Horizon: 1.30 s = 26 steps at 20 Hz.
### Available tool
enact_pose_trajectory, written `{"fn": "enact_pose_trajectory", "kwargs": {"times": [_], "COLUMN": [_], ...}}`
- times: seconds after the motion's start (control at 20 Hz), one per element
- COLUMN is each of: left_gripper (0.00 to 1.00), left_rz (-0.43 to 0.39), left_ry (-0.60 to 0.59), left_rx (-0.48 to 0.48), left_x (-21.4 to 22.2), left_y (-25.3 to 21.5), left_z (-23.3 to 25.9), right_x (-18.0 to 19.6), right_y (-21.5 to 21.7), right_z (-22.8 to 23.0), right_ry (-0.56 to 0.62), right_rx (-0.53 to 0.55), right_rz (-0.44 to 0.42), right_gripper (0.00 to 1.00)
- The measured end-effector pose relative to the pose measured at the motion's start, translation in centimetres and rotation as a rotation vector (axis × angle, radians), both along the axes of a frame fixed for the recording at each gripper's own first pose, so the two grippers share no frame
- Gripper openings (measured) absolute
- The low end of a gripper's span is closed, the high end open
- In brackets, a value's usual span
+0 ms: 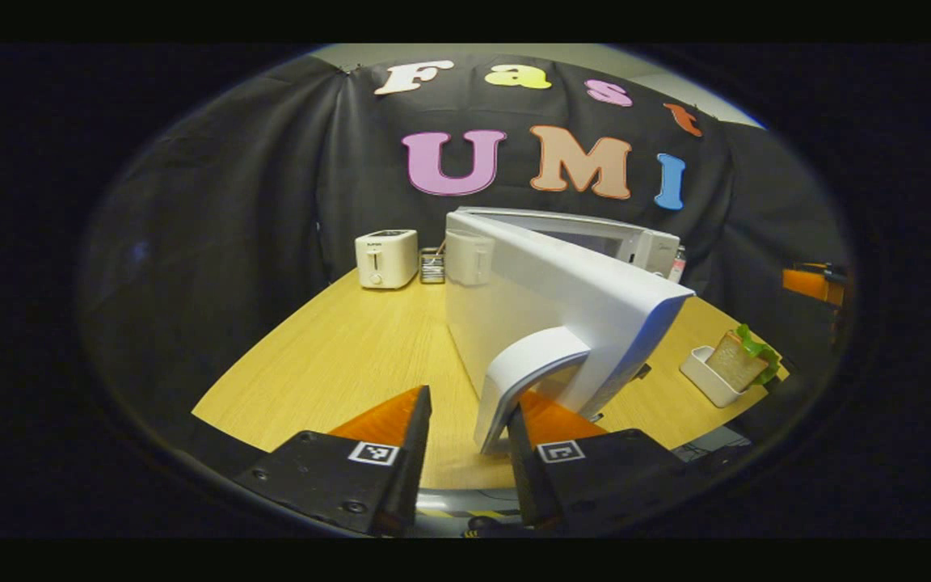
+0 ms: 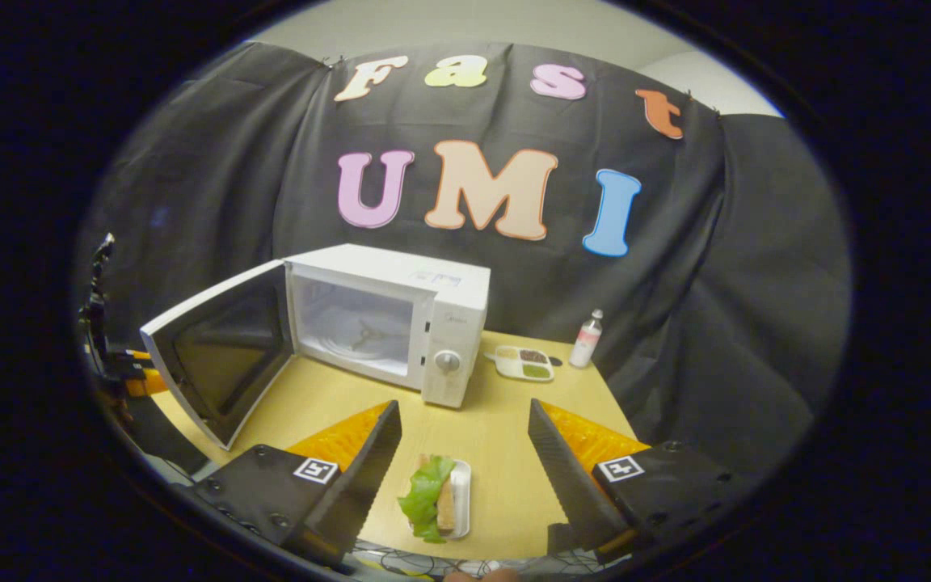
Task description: Open the microwave oven with the left hand, put the food in, and close the microwave oven.
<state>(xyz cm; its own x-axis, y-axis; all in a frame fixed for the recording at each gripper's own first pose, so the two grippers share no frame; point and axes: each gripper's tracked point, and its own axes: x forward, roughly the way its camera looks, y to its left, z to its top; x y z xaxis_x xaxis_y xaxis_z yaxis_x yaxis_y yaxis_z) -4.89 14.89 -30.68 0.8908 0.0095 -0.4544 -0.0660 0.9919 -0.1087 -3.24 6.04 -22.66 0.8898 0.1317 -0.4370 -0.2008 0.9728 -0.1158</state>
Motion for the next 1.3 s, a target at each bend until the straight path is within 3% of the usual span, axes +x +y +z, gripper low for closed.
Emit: {"fn": "enact_pose_trajectory", "kwargs": {"times": [0.05,0.1,0.15,0.25,0.5,1.0,1.05,1.3], "left_gripper": [0.61,0.67,0.85,0.99,0.99,1.00,0.99,0.97], "left_rz": [0.012,0.031,0.045,0.061,0.071,0.102,0.108,0.122], "left_ry": [-0.001,0.003,0.009,0.024,0.046,-0.053,-0.070,-0.150], "left_rx": [0.003,0.009,-0.006,-0.008,-0.004,0.028,0.032,0.050], "left_x": [-0.2,-0.2,-0.2,-0.7,-1.3,-4.5,-4.5,-4.3], "left_y": [0.3,0.6,0.7,0.6,0.4,1.5,1.6,2.0], "left_z": [0.0,0.0,-0.4,-0.2,0.3,7.3,8.2,11.8], "right_x": [-0.3,-0.5,-0.8,-1.2,-2.8,-4.0,-4.0,-3.8], "right_y": [-0.1,-0.2,-0.3,-0.3,-0.2,-0.4,-0.3,0.1], "right_z": [-1.1,-2.2,-3.3,-5.2,-10.5,-16.9,-17.0,-17.3], "right_ry": [0.024,0.048,0.076,0.118,0.246,0.395,0.401,0.425], "right_rx": [-0.002,-0.008,-0.015,-0.012,-0.026,-0.019,-0.013,0.003], "right_rz": [0.002,0.001,0.002,0.001,0.010,-0.002,-0.006,-0.010], "right_gripper": [1.00,1.00,0.98,0.99,0.98,1.00,0.75,0.41]}}
